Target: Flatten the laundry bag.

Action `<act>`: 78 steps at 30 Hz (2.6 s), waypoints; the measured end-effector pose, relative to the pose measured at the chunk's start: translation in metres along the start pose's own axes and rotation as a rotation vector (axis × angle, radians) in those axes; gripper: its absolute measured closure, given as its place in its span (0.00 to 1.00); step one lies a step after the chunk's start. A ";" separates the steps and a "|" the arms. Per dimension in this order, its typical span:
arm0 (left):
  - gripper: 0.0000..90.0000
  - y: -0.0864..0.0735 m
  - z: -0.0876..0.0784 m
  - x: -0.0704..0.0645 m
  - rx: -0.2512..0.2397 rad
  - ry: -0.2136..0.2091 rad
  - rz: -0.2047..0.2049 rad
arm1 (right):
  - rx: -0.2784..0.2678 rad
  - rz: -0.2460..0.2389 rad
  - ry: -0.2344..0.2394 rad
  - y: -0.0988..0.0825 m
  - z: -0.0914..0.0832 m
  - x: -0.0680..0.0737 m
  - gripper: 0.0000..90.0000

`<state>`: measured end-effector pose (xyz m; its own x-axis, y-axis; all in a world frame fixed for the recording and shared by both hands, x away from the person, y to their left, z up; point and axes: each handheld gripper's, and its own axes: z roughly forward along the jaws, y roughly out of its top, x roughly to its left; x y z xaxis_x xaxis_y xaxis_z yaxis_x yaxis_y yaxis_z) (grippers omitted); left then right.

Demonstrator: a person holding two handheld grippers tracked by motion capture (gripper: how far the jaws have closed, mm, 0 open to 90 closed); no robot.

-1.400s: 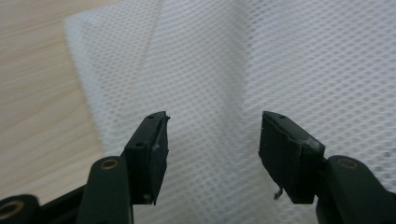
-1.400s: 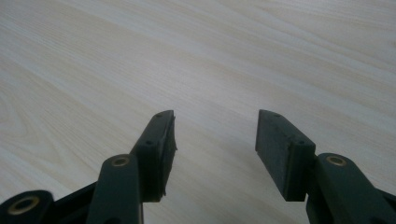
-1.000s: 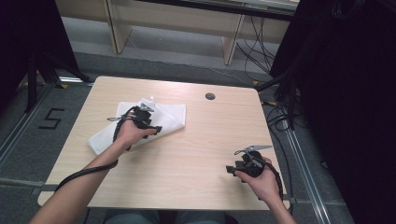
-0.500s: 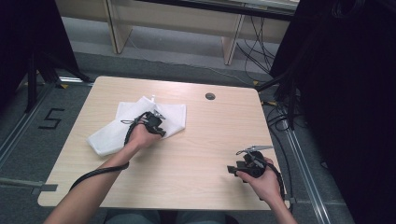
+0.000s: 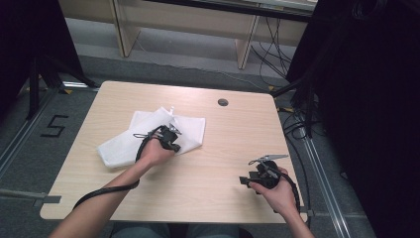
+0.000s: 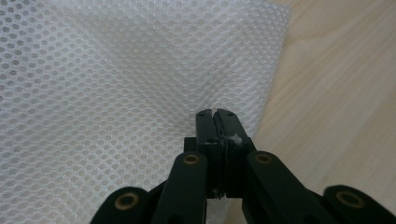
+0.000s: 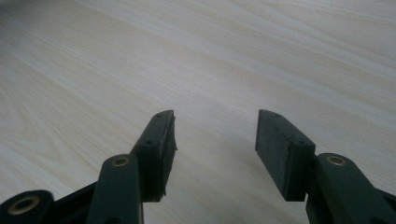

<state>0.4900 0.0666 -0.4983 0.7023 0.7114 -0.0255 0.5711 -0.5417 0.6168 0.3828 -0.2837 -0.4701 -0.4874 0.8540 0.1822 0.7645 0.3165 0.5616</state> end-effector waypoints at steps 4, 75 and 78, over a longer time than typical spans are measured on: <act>0.96 0.000 0.000 -0.007 -0.004 -0.019 0.018 | -0.007 -0.001 0.050 0.001 0.000 -0.002 0.54; 0.99 -0.021 -0.045 0.115 -0.095 0.198 -0.237 | -0.011 -0.019 0.004 -0.001 0.001 -0.003 0.53; 1.00 -0.021 -0.048 0.114 -0.102 0.192 -0.239 | -0.019 0.007 0.010 0.000 0.002 -0.001 0.53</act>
<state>0.5377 0.1810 -0.4764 0.4546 0.8899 -0.0367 0.6578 -0.3077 0.6874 0.3841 -0.2839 -0.4721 -0.4862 0.8519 0.1948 0.7602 0.3024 0.5750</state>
